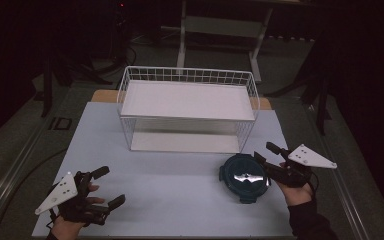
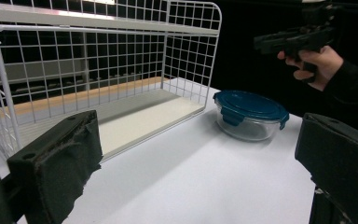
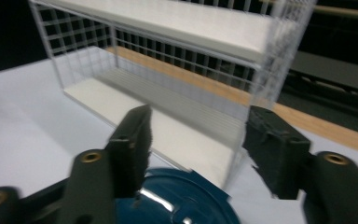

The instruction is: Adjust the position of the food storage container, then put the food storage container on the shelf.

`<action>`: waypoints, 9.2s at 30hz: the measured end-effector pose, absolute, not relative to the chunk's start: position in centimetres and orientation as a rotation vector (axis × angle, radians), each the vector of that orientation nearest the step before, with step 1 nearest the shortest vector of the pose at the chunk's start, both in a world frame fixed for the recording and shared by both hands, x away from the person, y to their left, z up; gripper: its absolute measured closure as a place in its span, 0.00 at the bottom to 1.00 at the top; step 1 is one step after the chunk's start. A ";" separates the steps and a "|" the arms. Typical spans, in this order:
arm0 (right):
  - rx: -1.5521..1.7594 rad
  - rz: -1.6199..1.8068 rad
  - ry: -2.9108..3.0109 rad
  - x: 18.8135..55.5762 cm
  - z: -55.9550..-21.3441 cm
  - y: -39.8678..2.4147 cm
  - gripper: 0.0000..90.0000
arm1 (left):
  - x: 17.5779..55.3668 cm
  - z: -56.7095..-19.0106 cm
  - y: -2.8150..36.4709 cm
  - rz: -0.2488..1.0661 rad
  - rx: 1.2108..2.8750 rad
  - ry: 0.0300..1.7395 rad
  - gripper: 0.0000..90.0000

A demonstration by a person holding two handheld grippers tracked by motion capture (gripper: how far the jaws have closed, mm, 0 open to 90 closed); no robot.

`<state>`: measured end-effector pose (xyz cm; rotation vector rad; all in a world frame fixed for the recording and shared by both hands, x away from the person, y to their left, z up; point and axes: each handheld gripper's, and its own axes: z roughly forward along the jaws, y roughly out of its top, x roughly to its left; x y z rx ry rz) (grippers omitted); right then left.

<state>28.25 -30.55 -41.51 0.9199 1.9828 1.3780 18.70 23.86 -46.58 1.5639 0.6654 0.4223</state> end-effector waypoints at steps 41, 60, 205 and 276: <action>1.228 1.114 2.115 27.7 -51.1 -35.6 1.00 | 18.8 -46.8 23.5 0.407 1.588 0.659 0.01; 1.170 1.145 2.173 27.8 -50.4 -33.6 1.00 | 18.8 -46.9 23.5 0.404 1.587 0.656 0.01; 0.852 1.547 2.265 27.9 -45.2 -19.2 0.11 | 28.9 -46.7 19.5 -0.054 1.758 1.109 0.01; 1.548 1.789 2.635 31.2 -51.4 -20.1 0.56 | 30.0 -50.1 17.6 -0.423 1.793 1.123 0.63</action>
